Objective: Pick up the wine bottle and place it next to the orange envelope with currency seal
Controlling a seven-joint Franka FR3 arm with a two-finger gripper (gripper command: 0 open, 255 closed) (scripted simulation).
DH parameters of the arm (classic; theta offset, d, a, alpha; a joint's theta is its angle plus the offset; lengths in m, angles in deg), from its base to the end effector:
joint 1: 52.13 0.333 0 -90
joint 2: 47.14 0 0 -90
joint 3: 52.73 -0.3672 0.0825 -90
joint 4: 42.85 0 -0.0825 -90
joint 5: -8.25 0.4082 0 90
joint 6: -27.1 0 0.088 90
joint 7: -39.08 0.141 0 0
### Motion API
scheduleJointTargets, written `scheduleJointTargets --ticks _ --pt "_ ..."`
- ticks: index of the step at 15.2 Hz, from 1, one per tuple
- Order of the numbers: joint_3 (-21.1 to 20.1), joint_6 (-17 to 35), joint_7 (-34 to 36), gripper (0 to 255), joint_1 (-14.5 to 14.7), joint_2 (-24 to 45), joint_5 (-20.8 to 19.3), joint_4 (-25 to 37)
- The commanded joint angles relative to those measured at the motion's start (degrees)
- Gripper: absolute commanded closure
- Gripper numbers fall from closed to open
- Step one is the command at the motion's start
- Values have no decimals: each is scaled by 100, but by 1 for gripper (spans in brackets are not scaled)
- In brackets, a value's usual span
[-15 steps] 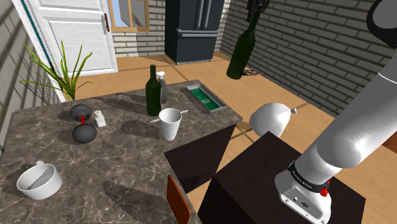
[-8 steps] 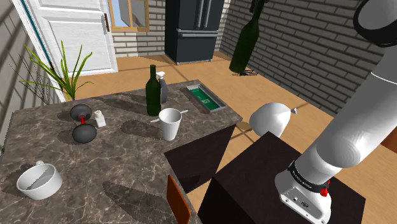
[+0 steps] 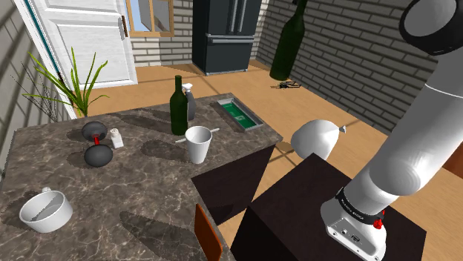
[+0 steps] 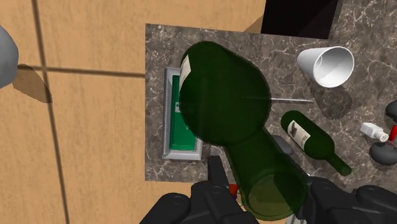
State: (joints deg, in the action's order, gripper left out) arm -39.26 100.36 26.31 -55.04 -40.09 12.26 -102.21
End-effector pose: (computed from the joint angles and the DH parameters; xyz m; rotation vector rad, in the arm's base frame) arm 0.5545 -0.1364 0.7985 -3.1295 0.0552 -0.2004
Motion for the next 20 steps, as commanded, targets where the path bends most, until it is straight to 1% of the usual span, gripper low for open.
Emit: scheduleJointTargets --ticks 1,5,10,15,20 --pt "-118 175 257 255 196 -293 -122 -445" --pt "-436 537 855 255 557 -875 -329 -1365" --pt "-854 858 1589 255 902 -1356 -458 -2160" --pt "-1277 1105 2308 255 1203 -1632 -506 -2691" --pt "-1708 1310 3018 255 1482 -1733 -519 -3012"
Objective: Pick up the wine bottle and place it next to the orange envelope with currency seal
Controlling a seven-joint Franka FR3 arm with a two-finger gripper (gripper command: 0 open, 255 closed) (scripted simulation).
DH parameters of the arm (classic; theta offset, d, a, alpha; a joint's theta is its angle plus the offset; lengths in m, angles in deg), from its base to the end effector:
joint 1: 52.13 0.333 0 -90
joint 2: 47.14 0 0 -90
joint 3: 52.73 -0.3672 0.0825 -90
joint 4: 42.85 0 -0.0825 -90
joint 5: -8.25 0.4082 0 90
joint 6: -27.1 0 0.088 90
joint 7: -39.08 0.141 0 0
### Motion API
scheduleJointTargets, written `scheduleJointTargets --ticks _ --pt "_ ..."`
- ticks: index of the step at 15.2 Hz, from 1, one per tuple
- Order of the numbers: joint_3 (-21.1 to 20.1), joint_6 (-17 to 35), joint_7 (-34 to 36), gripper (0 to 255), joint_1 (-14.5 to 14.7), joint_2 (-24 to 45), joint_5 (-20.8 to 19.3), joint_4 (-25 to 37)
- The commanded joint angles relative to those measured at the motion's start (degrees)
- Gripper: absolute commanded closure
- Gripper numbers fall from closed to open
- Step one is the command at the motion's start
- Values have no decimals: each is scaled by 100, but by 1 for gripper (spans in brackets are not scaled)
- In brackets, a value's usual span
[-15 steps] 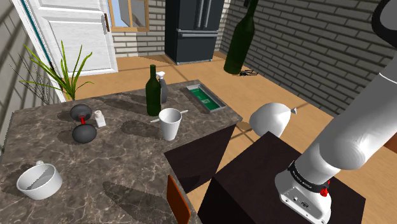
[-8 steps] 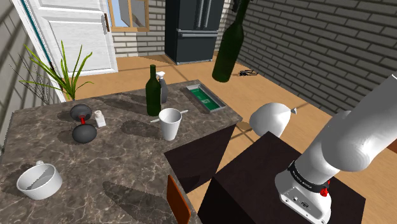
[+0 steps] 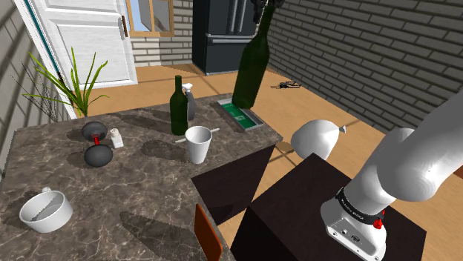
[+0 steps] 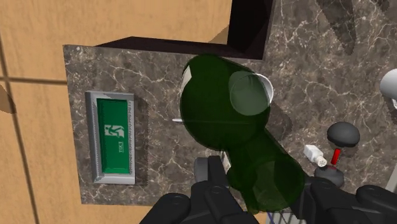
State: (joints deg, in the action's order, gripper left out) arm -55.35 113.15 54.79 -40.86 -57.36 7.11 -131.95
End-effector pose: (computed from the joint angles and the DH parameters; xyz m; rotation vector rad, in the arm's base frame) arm 0.4909 0.1214 0.7397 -3.1298 0.0541 -0.2005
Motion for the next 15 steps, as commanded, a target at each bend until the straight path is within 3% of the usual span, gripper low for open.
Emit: scheduleJointTargets --ticks 1,15 --pt "-186 69 312 255 118 -6 -5 -80" --pt "-1375 445 2307 255 920 676 -217 126"
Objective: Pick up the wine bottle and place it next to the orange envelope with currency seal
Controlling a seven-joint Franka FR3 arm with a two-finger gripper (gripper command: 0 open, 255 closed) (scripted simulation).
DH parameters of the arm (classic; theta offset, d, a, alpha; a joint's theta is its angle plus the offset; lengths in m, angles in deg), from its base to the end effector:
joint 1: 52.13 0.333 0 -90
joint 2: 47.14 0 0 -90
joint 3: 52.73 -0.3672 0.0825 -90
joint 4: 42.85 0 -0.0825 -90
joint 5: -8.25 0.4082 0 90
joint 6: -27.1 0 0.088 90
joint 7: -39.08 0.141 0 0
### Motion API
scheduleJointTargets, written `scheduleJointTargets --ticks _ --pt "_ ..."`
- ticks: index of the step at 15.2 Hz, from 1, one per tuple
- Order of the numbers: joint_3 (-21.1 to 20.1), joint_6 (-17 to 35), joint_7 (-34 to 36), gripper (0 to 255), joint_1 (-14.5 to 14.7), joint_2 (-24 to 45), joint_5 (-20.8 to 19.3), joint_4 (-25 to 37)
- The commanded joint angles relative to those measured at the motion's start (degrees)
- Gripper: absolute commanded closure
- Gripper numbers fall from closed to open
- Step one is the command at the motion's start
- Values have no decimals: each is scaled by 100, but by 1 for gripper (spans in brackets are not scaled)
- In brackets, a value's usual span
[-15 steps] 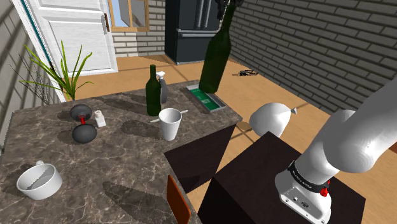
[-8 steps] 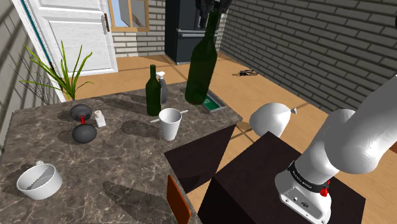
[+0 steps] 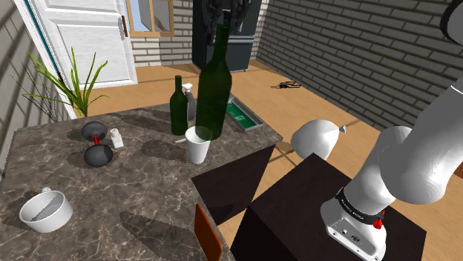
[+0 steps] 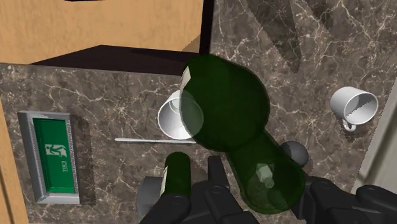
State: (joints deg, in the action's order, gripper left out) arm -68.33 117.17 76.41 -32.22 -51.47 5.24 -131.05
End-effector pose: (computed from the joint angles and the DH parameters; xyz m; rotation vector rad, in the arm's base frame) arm 0.4522 0.3222 0.6991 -3.1307 0.0534 -0.2008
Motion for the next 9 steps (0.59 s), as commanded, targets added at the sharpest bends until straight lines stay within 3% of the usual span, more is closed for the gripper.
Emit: scheduleJointTargets --ticks 1,9 --pt "-157 55 289 255 122 185 -70 109" --pt "-681 23 1355 255 708 1136 -513 937"
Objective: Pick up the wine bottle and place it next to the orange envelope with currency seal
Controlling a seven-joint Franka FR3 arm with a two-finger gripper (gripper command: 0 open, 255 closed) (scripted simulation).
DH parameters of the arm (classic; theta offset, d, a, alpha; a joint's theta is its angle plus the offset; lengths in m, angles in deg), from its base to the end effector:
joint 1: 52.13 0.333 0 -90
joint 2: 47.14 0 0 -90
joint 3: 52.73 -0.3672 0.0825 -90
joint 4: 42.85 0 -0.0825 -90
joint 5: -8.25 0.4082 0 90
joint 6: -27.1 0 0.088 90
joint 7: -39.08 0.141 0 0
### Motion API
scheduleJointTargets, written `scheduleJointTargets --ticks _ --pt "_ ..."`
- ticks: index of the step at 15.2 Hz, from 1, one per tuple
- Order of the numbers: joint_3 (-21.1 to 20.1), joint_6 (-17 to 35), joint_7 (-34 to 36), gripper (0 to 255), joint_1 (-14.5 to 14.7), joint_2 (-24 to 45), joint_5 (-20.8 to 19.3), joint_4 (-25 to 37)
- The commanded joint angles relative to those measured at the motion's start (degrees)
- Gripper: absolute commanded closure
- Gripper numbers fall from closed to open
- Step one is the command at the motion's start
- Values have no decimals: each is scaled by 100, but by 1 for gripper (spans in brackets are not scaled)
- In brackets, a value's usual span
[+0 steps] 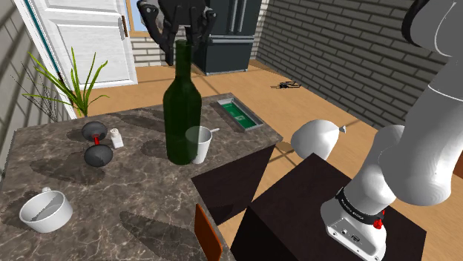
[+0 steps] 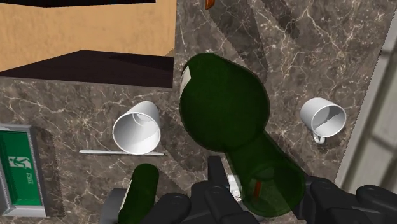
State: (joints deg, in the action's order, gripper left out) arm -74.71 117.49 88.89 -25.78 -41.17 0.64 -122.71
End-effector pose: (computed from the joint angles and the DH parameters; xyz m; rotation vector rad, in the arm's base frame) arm 0.4353 0.4394 0.6729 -3.1307 0.0537 -0.2004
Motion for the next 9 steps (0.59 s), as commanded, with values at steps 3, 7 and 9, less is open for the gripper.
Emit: scheduleJointTargets --ticks 3,7,9 --pt "-27 262 107 255 36 10 -13 -256" --pt "-13 606 112 255 6 -90 26 -691" --pt "-7 773 117 255 -6 -129 40 -894"
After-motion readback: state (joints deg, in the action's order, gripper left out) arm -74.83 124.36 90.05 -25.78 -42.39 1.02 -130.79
